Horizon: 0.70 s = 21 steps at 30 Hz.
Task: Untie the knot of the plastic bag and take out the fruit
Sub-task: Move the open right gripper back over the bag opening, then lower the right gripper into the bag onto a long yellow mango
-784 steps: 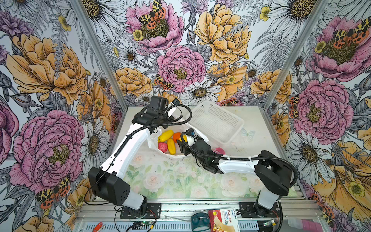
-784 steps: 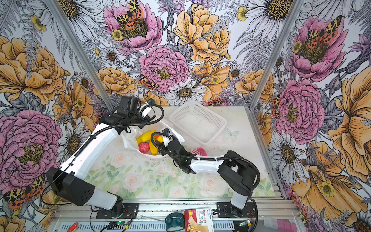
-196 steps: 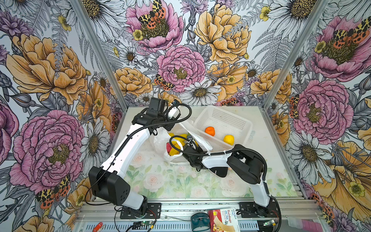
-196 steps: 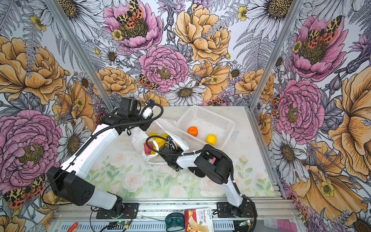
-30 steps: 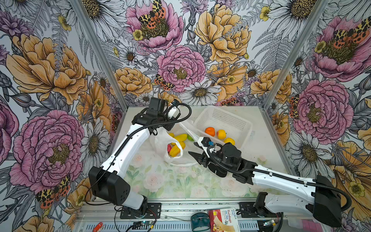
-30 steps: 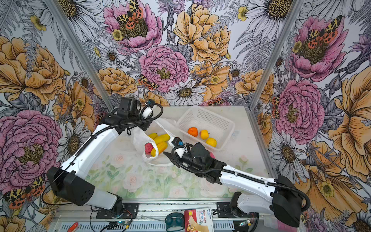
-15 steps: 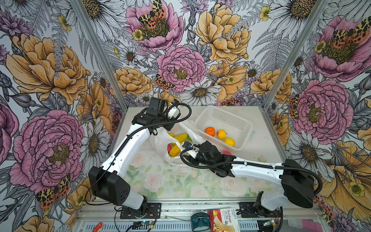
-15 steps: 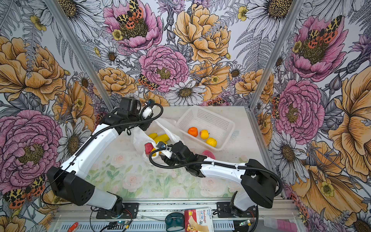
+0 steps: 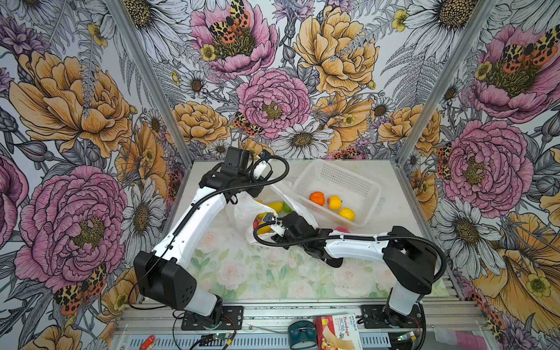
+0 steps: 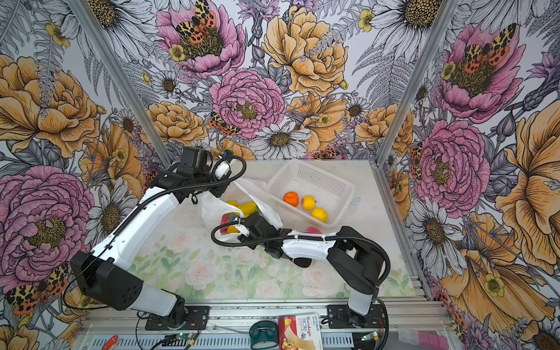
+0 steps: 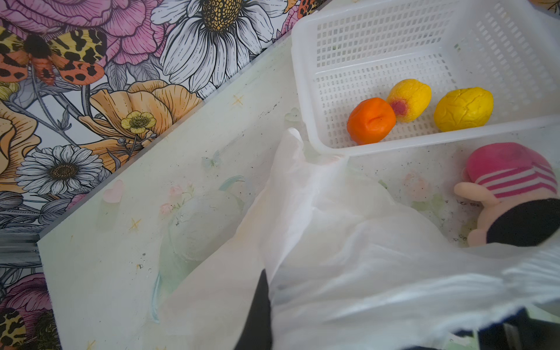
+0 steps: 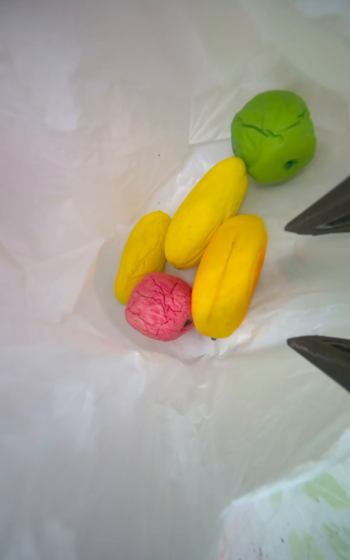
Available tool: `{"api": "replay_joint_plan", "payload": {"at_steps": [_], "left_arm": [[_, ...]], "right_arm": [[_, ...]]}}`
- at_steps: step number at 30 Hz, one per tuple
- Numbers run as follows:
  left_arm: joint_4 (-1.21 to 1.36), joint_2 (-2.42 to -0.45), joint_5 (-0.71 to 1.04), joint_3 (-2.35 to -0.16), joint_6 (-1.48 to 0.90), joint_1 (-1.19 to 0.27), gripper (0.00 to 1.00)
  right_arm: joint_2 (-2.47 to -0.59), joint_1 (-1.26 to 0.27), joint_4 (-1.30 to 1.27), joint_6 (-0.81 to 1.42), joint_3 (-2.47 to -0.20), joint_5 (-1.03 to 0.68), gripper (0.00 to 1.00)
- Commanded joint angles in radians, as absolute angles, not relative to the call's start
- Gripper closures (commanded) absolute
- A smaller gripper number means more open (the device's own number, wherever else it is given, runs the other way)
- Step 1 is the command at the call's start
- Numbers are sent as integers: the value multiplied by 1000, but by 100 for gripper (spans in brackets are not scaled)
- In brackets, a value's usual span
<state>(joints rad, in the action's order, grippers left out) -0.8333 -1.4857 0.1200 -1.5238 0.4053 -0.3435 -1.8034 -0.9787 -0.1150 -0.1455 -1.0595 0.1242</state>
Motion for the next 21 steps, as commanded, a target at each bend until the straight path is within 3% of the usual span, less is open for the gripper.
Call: {"api": "replay_joint_plan", "payload": {"at_steps": [1,5,9,12,18,21], "left_arm": [[-816,-1468,117,-1554,392,-342,100],[-816,-1469,119,-1554,391,-342,100],[-816,-1468,120,-1554,391,-344,100],[-816,-1466,121,-1552,393,-349,100],[-816,-1466,121,-1553,394,-349,100],[-816,-1464,120,-1552,394,-350,100]], "right_arm": [[-1876,-943,-106,-130,-1124,123,42],[-1963,-934,-85,-143,-1190,128,37],[-2042,-925,-69,-156,-1269,140,21],[-2113,-919,-27,-159,-1348,155,17],[-2227,-907,25,-145,-1457,154,19],[-2226,-905,31,-135,-1461,146,27]]}}
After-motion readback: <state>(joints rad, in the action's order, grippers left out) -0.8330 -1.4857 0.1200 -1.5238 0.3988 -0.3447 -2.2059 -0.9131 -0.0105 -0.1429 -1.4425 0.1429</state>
